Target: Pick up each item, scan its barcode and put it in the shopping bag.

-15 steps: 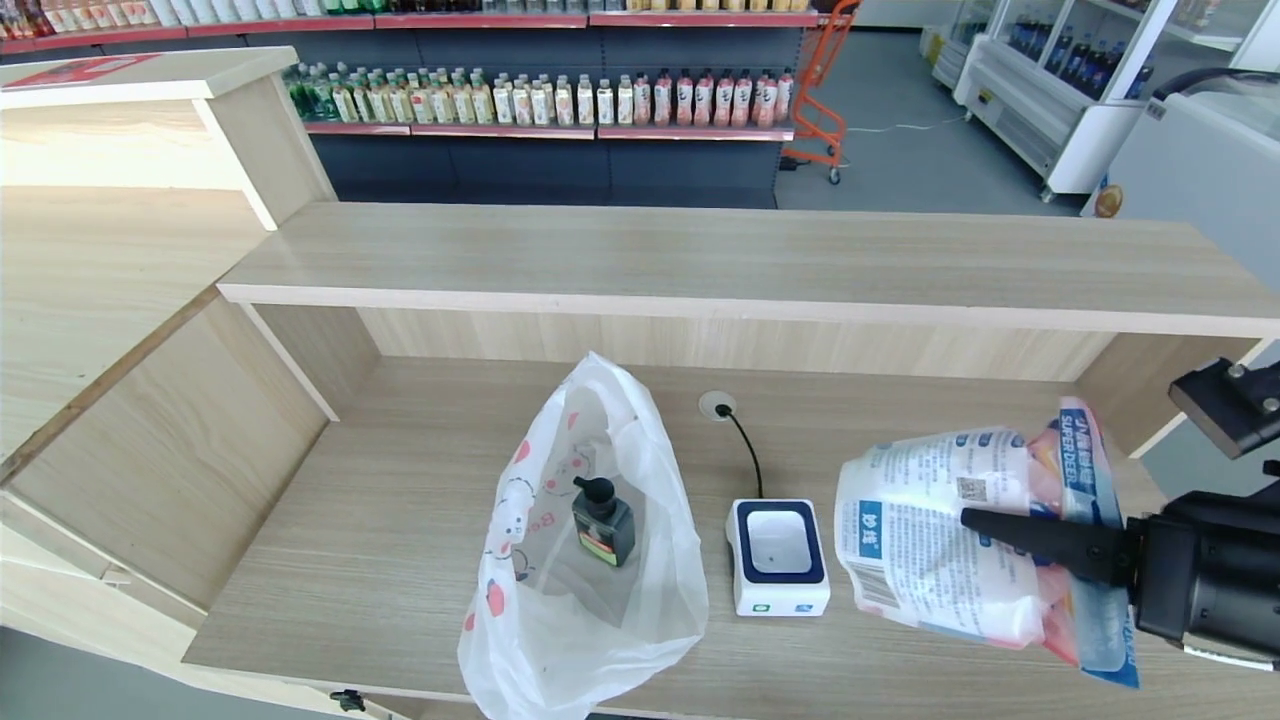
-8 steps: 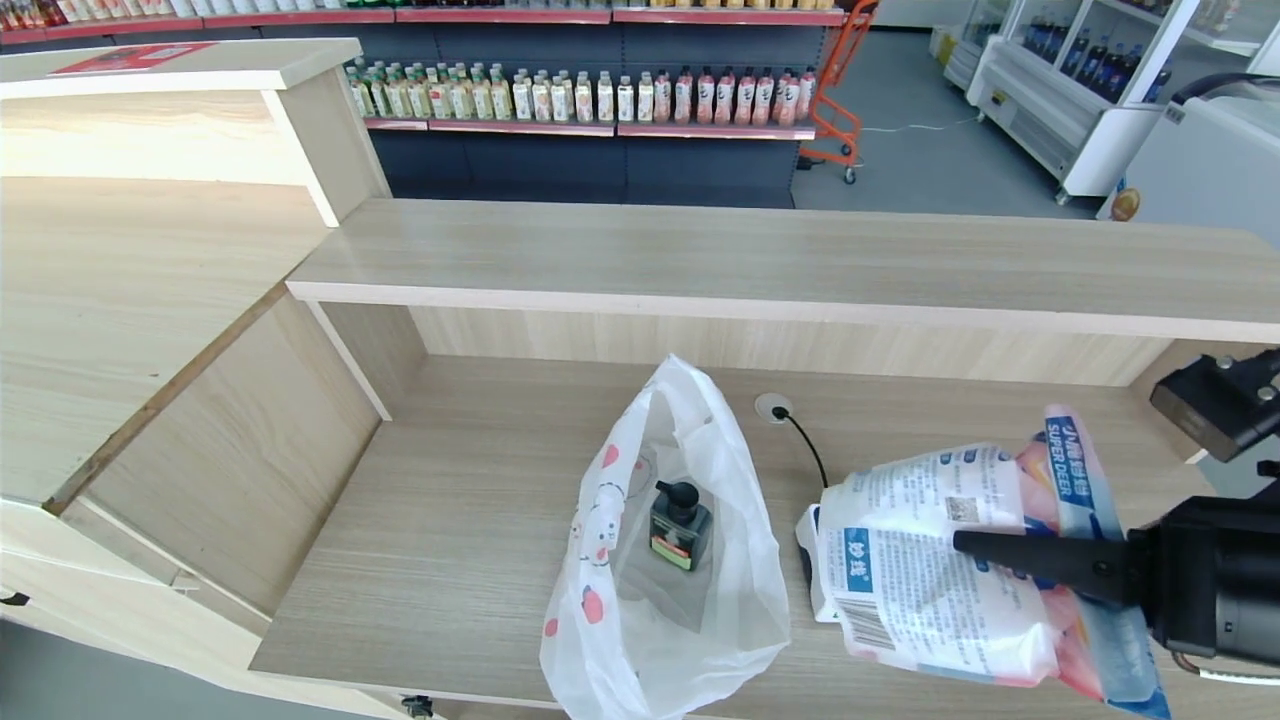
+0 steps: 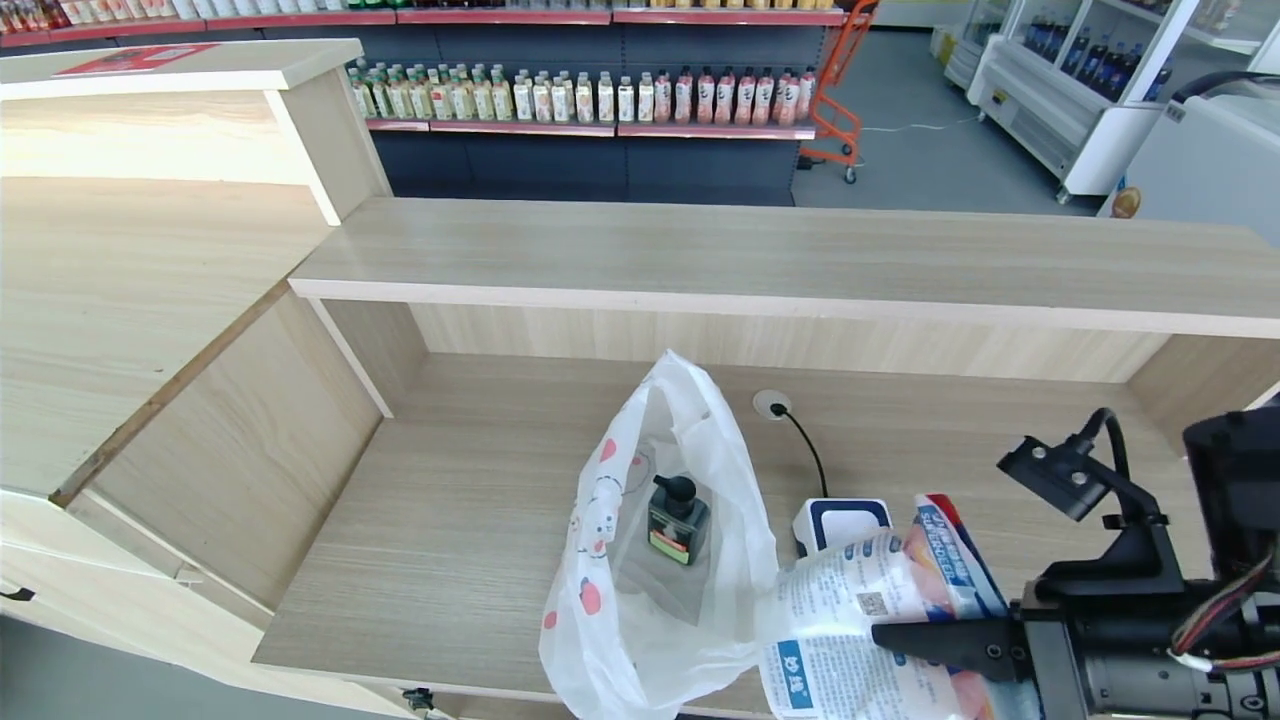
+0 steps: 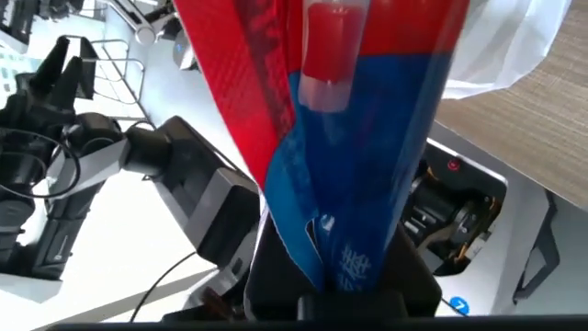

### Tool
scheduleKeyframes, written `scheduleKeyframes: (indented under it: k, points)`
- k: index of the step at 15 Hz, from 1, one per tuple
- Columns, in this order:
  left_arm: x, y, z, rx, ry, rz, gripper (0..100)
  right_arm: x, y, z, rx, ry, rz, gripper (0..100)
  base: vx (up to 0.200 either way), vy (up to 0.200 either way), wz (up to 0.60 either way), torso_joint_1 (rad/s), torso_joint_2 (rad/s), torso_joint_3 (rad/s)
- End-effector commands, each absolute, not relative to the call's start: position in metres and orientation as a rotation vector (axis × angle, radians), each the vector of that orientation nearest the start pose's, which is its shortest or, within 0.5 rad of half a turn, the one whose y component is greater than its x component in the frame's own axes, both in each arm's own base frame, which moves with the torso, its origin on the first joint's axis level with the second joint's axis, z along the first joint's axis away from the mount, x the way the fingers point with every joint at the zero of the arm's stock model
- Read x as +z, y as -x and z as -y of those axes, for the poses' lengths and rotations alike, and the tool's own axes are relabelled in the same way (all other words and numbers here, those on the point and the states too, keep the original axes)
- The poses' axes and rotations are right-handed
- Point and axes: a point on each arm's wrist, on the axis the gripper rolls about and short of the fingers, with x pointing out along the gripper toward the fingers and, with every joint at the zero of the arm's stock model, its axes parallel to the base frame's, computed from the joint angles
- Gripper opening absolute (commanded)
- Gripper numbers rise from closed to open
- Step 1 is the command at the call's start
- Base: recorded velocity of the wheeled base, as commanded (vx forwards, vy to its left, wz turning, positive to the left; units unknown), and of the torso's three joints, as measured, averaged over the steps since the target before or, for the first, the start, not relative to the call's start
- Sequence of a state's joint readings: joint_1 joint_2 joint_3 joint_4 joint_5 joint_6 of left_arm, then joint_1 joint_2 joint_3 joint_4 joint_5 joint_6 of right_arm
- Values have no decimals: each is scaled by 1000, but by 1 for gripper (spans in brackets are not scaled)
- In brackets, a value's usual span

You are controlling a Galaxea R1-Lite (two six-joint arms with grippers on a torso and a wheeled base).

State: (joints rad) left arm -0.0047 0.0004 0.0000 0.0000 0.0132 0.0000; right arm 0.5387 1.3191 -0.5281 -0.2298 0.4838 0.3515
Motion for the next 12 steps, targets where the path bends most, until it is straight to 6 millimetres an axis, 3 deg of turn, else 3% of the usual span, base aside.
scheduleKeyframes:
  k: [1, 5, 12]
  points:
    - [75, 23, 0, 9, 0, 0, 100, 143, -175, -117, 871, -273, -818, 0, 0, 0, 0, 0, 0, 0]
    - [75, 23, 0, 9, 0, 0, 100, 122, -210, -139, 908, -238, -737, 0, 0, 0, 0, 0, 0, 0]
    - [75, 23, 0, 9, 2, 0, 100, 103, -245, -176, 960, -176, -753, 0, 0, 0, 0, 0, 0, 0]
